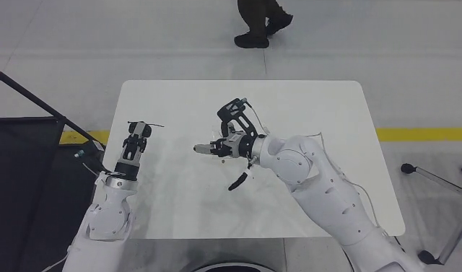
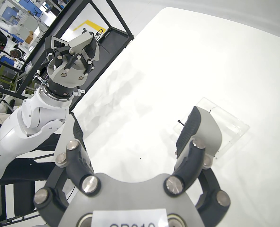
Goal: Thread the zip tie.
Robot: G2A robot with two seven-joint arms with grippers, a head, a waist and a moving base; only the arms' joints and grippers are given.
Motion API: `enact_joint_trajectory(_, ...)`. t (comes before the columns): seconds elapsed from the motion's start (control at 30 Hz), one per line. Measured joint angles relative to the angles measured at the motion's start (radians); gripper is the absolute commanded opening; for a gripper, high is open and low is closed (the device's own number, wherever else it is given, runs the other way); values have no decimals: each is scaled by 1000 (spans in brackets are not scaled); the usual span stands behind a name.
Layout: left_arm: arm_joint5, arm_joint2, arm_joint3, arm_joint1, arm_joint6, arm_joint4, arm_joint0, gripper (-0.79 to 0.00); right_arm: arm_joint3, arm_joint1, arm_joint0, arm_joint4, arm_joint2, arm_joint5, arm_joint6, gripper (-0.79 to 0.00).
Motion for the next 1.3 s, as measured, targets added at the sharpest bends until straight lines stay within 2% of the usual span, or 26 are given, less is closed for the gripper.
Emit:
enact_joint_trajectory(0.17,12,2,-3,0,-5,-1,-4,-785,0,-5,5,-38,-33,0,17,0)
enact_joint_trajectory(0.47,43,18,-1,-2,-25,13,-28,-785,165,-75,166,-182,-201,172,69,0)
enact_joint_trajectory(0.6,43,18,-1,-2,-25,13,-28,-785,242,-109,230,-202,-256,216,114,-132)
enact_joint_trajectory(0.77,43,18,-1,-2,-25,13,-28,-785,335,-155,297,-206,-309,270,172,-249)
enact_joint_trajectory(0.83,43,18,-1,-2,-25,13,-28,-785,368,-170,315,-201,-321,285,183,-274)
enact_joint_trajectory(0.93,43,18,-1,-2,-25,13,-28,-785,413,-193,340,-197,-339,303,204,-246)
enact_joint_trajectory(1.07,43,18,-1,-2,-25,13,-28,-785,461,-219,366,-192,-357,309,238,-268)
enact_joint_trajectory(1.23,43,18,-1,-2,-25,13,-28,-785,509,-246,386,-200,-376,318,267,-409)
enact_joint_trajectory(1.3,43,18,-1,-2,-25,13,-28,-785,526,-257,390,-197,-380,317,268,-437)
